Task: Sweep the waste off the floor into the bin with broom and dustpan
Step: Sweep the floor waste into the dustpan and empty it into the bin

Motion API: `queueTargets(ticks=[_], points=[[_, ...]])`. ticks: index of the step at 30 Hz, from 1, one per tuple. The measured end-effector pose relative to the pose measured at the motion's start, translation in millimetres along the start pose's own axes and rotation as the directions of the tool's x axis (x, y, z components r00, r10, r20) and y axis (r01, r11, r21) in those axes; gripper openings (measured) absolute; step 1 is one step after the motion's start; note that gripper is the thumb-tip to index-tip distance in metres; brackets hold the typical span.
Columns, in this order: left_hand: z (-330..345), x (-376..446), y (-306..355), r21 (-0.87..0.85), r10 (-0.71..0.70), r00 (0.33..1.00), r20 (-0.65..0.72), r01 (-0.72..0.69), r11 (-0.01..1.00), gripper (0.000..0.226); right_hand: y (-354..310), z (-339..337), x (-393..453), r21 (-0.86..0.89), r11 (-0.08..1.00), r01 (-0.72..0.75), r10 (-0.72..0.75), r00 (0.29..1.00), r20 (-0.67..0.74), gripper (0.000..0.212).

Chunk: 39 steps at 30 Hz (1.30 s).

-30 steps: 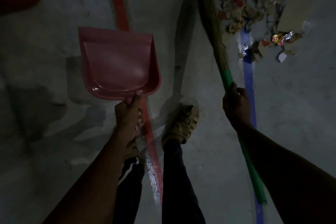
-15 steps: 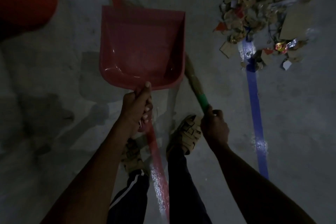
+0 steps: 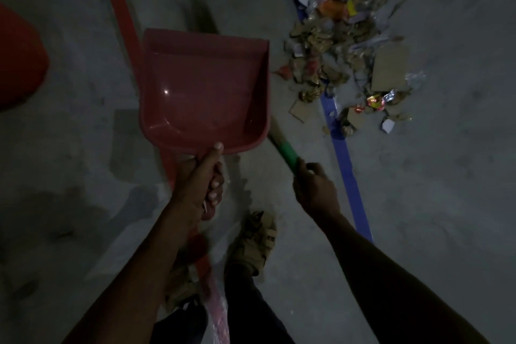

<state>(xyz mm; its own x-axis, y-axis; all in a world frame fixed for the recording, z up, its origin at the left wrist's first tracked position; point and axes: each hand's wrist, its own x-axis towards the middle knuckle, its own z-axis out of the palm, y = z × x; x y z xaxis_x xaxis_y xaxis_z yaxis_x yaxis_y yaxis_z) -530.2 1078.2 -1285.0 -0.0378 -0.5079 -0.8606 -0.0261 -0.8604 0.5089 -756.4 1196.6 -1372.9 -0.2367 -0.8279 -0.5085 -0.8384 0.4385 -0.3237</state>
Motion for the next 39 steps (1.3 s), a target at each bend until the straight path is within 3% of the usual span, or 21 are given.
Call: queueTargets(ticks=[3,6,12,15,20,23,33,36,39], points=[[26,10,21,0.014,0.069,0.996,-0.056,-0.069,0.998,0.050,9,-1,3,-0.049,0.998,0.044,-0.039,0.994,0.098,0.053],[48,22,40,0.032,0.133,0.988,-0.073,-0.131,0.991,0.049,26,-14,16,-0.081,0.992,-0.100,0.108,0.989,0.105,0.049],[69,48,60,0.074,0.151,0.985,-0.078,-0.145,0.987,0.049,66,-46,59,-0.064,0.934,-0.351,0.344,0.934,-0.097,0.045],[76,61,68,0.079,0.131,0.987,-0.089,-0.124,0.989,0.048,76,-66,81,-0.055,0.917,-0.395,0.381,0.908,-0.172,0.047],[76,80,89,0.058,0.096,0.990,-0.104,-0.091,0.994,0.049,65,-83,96,0.000,0.942,-0.335,0.324,0.909,-0.261,0.057],[73,88,109,0.096,0.091,0.989,-0.120,-0.079,0.992,0.048,51,-77,104,0.120,0.961,-0.248,0.273,0.918,-0.289,0.057],[49,141,208,0.132,0.105,0.989,-0.108,-0.091,0.987,0.048,-58,-100,215,0.360,0.931,-0.063,0.150,0.964,-0.219,0.052],[40,159,232,0.110,0.104,0.989,-0.105,-0.092,0.990,0.047,-92,-106,275,0.373,0.927,-0.031,0.104,0.979,-0.178,0.060],[36,172,247,0.101,0.118,0.988,-0.101,-0.108,0.989,0.047,-120,-120,321,0.402,0.911,-0.097,0.142,0.986,-0.084,0.058]])
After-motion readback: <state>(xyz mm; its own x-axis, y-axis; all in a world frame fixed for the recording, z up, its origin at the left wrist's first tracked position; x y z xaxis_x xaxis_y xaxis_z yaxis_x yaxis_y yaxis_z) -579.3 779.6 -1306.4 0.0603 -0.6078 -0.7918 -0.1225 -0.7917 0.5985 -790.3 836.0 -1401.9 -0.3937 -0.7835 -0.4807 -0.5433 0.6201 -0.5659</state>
